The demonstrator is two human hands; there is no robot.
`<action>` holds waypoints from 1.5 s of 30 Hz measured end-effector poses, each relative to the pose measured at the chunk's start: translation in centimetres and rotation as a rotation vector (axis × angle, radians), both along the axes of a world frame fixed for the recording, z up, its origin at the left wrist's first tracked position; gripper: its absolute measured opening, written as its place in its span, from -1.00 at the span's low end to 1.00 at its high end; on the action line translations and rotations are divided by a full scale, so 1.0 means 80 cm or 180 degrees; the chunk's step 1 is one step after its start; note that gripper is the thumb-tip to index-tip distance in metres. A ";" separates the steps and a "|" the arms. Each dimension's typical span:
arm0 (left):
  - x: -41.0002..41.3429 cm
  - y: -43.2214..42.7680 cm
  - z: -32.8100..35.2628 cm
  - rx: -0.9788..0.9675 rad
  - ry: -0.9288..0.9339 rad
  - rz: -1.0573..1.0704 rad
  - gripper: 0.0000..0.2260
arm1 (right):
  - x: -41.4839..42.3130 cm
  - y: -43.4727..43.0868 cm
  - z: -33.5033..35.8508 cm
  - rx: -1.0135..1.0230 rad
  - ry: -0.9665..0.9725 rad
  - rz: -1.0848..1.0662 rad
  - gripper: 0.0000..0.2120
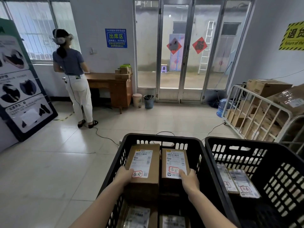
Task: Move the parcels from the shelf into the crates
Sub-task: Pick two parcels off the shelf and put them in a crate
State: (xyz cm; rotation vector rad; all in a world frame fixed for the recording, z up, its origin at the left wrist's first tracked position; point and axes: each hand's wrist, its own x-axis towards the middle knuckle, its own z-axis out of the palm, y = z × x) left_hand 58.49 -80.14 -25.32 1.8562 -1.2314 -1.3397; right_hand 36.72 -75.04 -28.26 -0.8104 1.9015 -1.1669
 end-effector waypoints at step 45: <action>-0.021 0.014 0.032 -0.1245 -0.2200 -0.1999 -0.43 | 0.006 -0.001 0.045 0.0099 0.3252 0.2000 -0.59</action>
